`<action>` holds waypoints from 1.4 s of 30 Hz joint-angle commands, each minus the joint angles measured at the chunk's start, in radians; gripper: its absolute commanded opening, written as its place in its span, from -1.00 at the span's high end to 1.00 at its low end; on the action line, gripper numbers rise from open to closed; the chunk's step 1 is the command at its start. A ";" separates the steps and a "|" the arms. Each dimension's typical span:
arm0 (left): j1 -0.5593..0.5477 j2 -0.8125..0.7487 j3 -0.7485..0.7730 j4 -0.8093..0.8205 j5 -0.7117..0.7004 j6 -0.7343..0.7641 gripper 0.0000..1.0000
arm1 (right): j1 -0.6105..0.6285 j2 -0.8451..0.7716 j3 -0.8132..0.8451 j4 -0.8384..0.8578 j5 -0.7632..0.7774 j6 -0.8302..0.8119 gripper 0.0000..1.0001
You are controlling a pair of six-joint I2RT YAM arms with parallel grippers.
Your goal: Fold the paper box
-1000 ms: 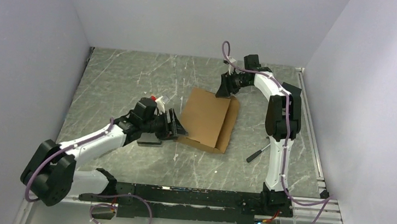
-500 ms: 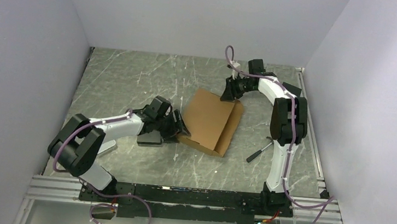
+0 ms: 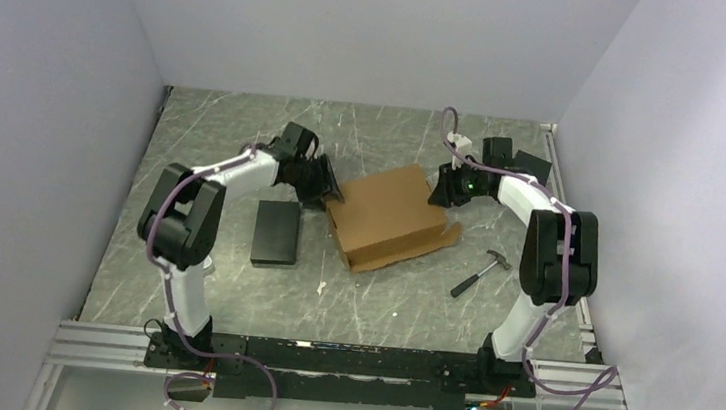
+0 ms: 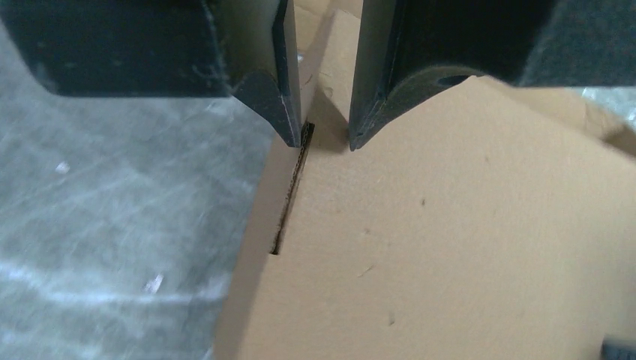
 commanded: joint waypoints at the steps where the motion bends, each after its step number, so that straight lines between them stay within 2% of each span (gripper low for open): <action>1: 0.026 0.160 0.227 -0.055 -0.004 0.162 -0.15 | 0.031 -0.073 -0.152 -0.035 -0.039 0.107 0.33; 6: 0.043 0.252 0.355 -0.115 0.027 0.234 -0.16 | 0.006 -0.148 -0.164 -0.037 -0.037 0.114 0.07; 13: 0.112 0.105 0.239 -0.044 0.045 0.311 -0.21 | -0.095 -0.312 -0.179 -0.073 -0.069 0.042 -0.22; 16: 0.140 0.027 0.214 -0.041 0.032 0.367 -0.27 | -0.119 -0.380 -0.194 -0.119 -0.084 0.007 -0.23; 19: 0.146 -0.033 0.215 -0.005 0.044 0.460 -0.48 | -0.123 -0.452 -0.223 -0.166 -0.091 -0.006 -0.22; 22: 0.146 -0.025 0.289 0.018 0.089 0.541 -0.65 | -0.128 -0.522 -0.297 -0.146 -0.067 0.081 -0.17; 27: 0.136 0.144 0.516 0.015 0.236 0.671 -0.68 | -0.155 -0.614 -0.402 -0.054 0.029 0.309 -0.11; 29: 0.109 0.211 0.595 -0.016 0.269 0.768 -0.68 | -0.176 -0.659 -0.456 -0.001 0.053 0.370 -0.07; 35: -0.008 0.352 0.706 -0.080 0.230 1.117 -0.70 | -0.182 -0.685 -0.585 0.124 0.041 0.525 0.03; 39: -0.019 0.424 0.781 -0.109 0.242 1.188 -0.70 | -0.187 -0.673 -0.636 0.191 -0.070 0.563 0.03; 42: -0.020 0.484 0.860 -0.145 0.284 1.215 -0.70 | -0.191 -0.667 -0.656 0.207 -0.056 0.568 0.02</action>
